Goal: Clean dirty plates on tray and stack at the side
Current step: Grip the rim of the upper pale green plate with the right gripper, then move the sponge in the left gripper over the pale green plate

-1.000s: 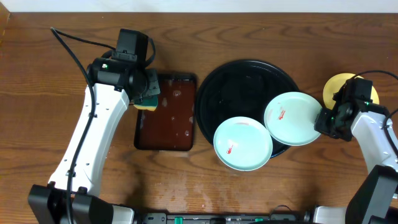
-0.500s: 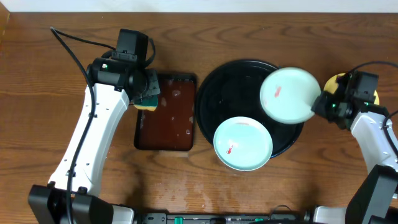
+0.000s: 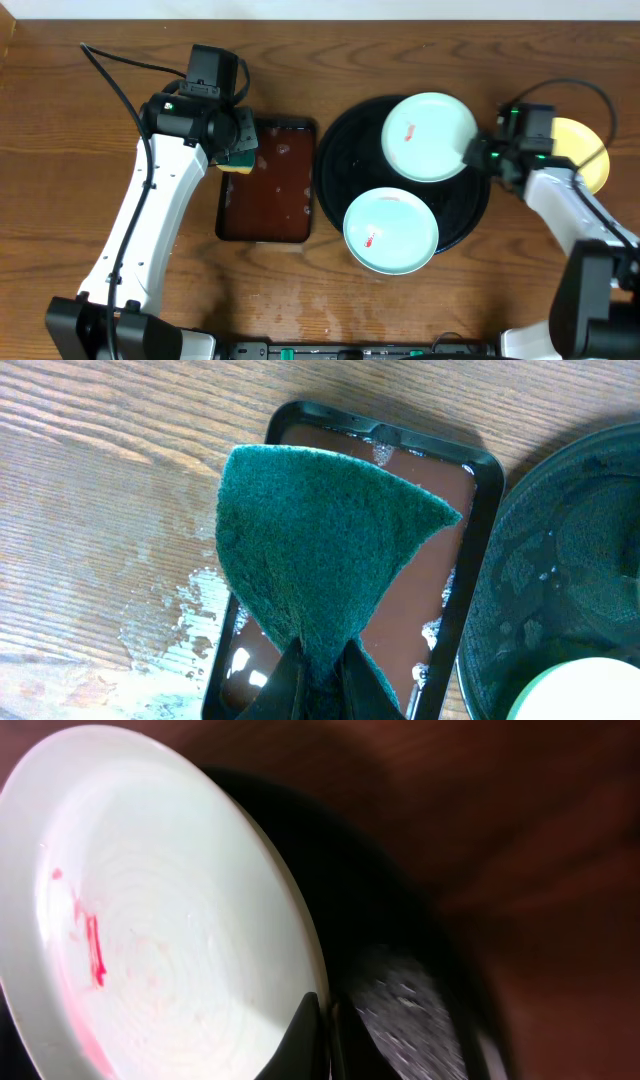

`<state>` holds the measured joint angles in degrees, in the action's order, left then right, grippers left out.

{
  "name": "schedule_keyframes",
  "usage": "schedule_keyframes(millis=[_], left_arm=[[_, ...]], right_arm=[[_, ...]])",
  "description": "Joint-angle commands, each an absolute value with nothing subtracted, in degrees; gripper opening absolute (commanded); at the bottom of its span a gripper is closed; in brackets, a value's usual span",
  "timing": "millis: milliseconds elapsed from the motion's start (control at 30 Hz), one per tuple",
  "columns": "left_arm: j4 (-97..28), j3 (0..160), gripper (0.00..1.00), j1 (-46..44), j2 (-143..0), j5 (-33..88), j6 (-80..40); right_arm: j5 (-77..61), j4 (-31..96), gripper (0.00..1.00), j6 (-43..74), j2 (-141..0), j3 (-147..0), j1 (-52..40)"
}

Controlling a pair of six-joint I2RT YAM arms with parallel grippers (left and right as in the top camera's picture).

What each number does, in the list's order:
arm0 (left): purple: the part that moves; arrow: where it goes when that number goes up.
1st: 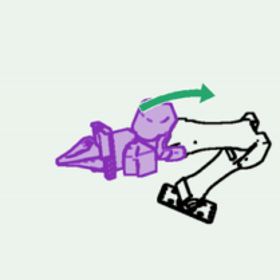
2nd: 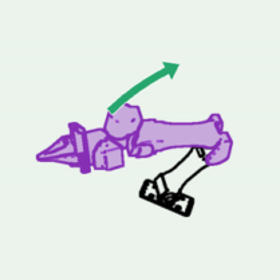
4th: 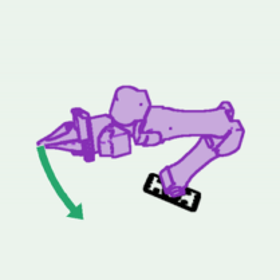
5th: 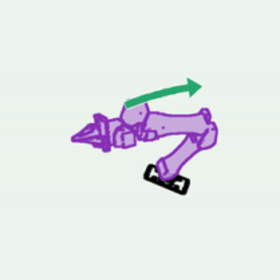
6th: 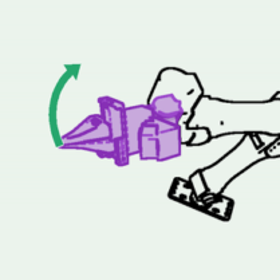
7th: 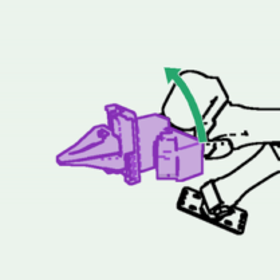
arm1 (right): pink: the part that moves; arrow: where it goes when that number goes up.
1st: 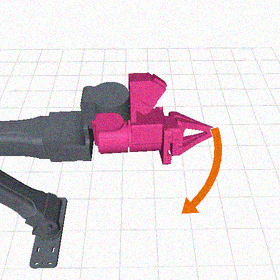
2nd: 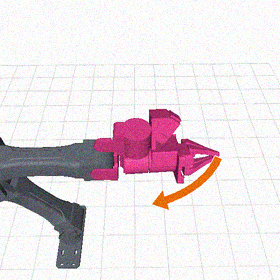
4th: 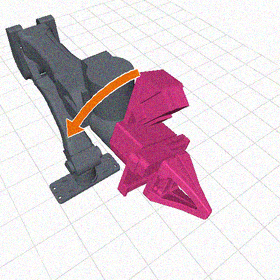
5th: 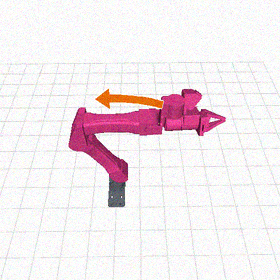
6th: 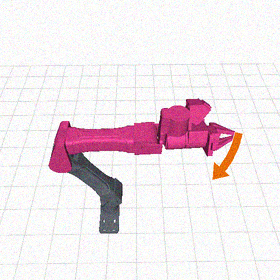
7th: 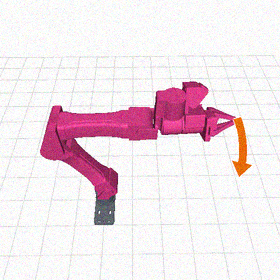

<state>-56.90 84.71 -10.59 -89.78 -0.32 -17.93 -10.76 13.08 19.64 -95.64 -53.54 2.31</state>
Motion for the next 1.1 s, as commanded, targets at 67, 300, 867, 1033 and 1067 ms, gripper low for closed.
schedule_keyframes(millis=[67, 300, 867, 1033, 1067], left_arm=[[-55.55, 84.53, 0.08, -10.48, -89.49, -0.43, -17.12], [-50.63, 84.53, 0.07, -13.52, -89.62, -1.39, -15.42], [-40.14, 84.53, 0.08, -21.26, -94.96, -6.46, -15.44], [-36.95, 84.53, 0.07, -23.86, -95.2, -6.46, -15.46], [-36.03, 84.53, 0.08, -24.6, -95.37, -6.46, -15.46]], right_arm=[[-6.42, 9.17, 0.01, 16.8, -97.8, -53.56, -1.28], [-6.42, 15.09, 0.01, 12.51, -97.84, -58.24, -2.63], [-5.61, 17.28, 0.01, 8.93, -106.06, -62.3, -4.51], [-5.58, 16.6, 0.01, 8.91, -108.22, -62.3, -4.67], [-5.58, 16.53, 0.01, 8.91, -108.25, -62.3, -4.64]])
